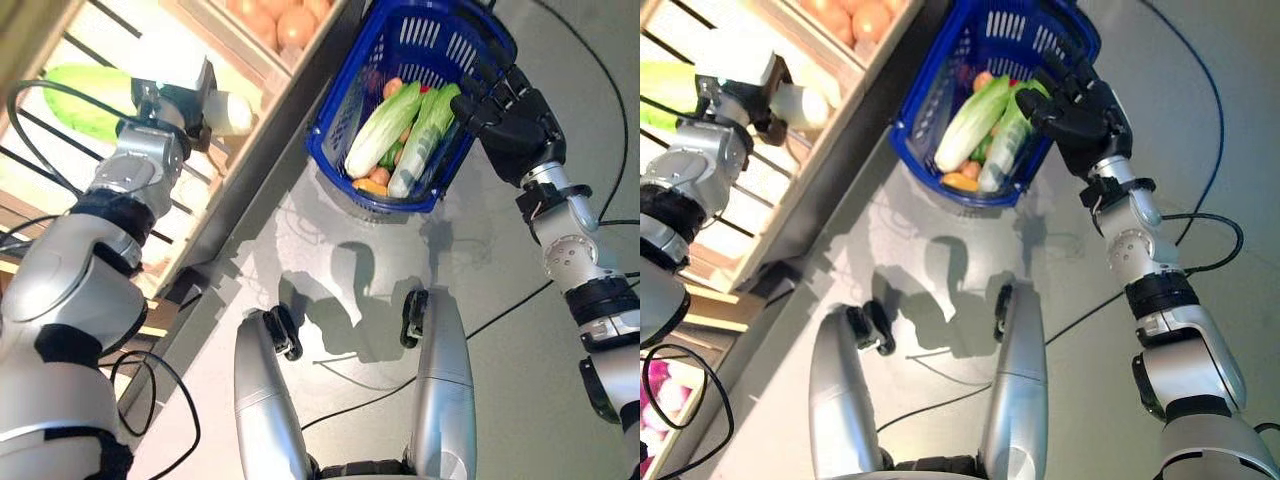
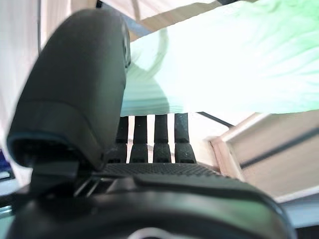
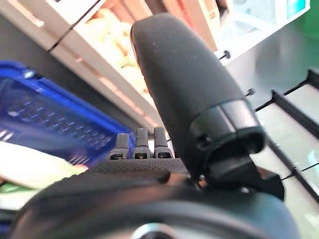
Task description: Put vegetables into the basket
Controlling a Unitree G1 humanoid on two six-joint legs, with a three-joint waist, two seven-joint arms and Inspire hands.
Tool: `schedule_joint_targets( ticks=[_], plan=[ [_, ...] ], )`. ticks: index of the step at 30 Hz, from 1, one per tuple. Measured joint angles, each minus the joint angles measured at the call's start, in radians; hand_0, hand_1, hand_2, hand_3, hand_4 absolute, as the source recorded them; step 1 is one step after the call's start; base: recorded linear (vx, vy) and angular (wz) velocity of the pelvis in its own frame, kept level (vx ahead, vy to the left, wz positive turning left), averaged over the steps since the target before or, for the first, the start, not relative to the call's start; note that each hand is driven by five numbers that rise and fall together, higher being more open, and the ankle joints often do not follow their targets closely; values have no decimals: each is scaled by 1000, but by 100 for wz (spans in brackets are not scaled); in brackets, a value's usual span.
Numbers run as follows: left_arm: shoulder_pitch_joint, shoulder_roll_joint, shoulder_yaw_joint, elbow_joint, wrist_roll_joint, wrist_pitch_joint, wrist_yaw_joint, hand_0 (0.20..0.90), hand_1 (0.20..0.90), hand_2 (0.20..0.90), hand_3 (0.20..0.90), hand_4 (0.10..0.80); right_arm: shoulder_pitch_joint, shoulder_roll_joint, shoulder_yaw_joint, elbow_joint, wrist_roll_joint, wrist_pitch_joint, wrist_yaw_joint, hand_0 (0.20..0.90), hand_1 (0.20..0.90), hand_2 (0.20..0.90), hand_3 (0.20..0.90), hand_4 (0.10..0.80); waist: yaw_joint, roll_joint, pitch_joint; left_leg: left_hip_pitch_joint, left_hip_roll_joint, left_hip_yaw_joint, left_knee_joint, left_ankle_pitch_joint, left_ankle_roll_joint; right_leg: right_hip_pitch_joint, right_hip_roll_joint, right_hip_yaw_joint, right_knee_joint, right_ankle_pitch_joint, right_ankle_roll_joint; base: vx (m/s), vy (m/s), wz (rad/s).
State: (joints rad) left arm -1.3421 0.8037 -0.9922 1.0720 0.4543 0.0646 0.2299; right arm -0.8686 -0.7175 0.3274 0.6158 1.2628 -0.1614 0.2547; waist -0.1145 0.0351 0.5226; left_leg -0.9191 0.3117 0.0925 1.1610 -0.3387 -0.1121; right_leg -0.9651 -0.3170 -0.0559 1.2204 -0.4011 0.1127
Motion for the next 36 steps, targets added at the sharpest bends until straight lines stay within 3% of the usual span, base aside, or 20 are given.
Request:
schedule_joint_targets(
  ticks=[5, 10, 13, 17, 20, 23, 27, 31, 36],
  plan=[
    [35, 30, 61, -4, -29, -61, 35, 300, 300, 300, 300, 400, 17, 6, -11, -43, -8, 1, 0, 900, 900, 900, 900, 800, 2, -2, -1, 88, -6, 6, -65, 12, -5, 88, 0, -18, -52, 0, -3, 102, -1, 2],
    [149, 49, 228, -75, -76, -189, 69, 300, 300, 300, 300, 400, 103, 40, -13, -131, -168, 16, -1, 900, 900, 900, 900, 800, 11, -5, -3, 236, -26, 9, -208, 59, -31, 236, 1, -62, -158, 12, -3, 120, -27, 8],
    [216, 56, 280, -116, -83, -250, 69, 300, 300, 300, 300, 400, 143, 59, -13, -164, -207, 26, -8, 900, 900, 900, 900, 800, 26, -11, -6, 347, -35, 20, -310, 84, -43, 334, 7, -76, -232, 24, -1, 0, -9, 1],
    [299, 62, 387, -171, -159, -281, 68, 300, 300, 300, 300, 400, 169, 114, -44, -200, -237, 27, -19, 900, 900, 900, 900, 800, 27, -21, -10, 481, -47, 35, -475, 143, -48, 469, 14, -125, -368, 59, -2, 65, -21, 6],
    [470, 30, 469, -230, -236, -298, 79, 300, 300, 300, 300, 400, 280, 198, -58, -245, -239, 28, -35, 900, 900, 900, 900, 800, 28, -26, -109, 594, -66, 62, -640, 192, -52, 565, 29, -145, -493, 84, 12, 147, -37, 6],
    [548, -4, 546, -279, -319, -298, 78, 300, 300, 300, 300, 400, 319, 213, -58, -268, -285, 44, -35, 900, 900, 900, 900, 800, 43, -37, -121, 705, -67, 82, -766, 239, -53, 665, 52, -151, -605, 122, 17, 168, -26, -1],
    [631, -90, 664, -344, -465, -300, 68, 300, 300, 300, 300, 400, 327, 216, -59, -269, -324, 75, -35, 900, 900, 900, 900, 800, 52, -36, -132, 859, -80, 106, -961, 310, -46, 817, 89, -156, -800, 199, 43, 157, -25, -1],
    [670, -149, 699, -415, -540, -301, 51, 300, 300, 300, 300, 400, 327, 216, -66, -270, -330, 109, -25, 900, 900, 900, 900, 800, 51, -39, -149, 943, -97, 112, -1077, 349, -33, 934, 105, -170, -975, 276, 65, 42, -8, 6],
    [719, -168, 699, -480, -550, -301, 20, 300, 300, 300, 300, 400, 332, 214, -68, -292, -434, 150, 12, 900, 900, 900, 900, 800, 50, -49, -188, 1003, -127, 118, -1160, 373, -18, 1051, 108, -171, -1177, 368, 85, 27, -3, 6]
  ],
)
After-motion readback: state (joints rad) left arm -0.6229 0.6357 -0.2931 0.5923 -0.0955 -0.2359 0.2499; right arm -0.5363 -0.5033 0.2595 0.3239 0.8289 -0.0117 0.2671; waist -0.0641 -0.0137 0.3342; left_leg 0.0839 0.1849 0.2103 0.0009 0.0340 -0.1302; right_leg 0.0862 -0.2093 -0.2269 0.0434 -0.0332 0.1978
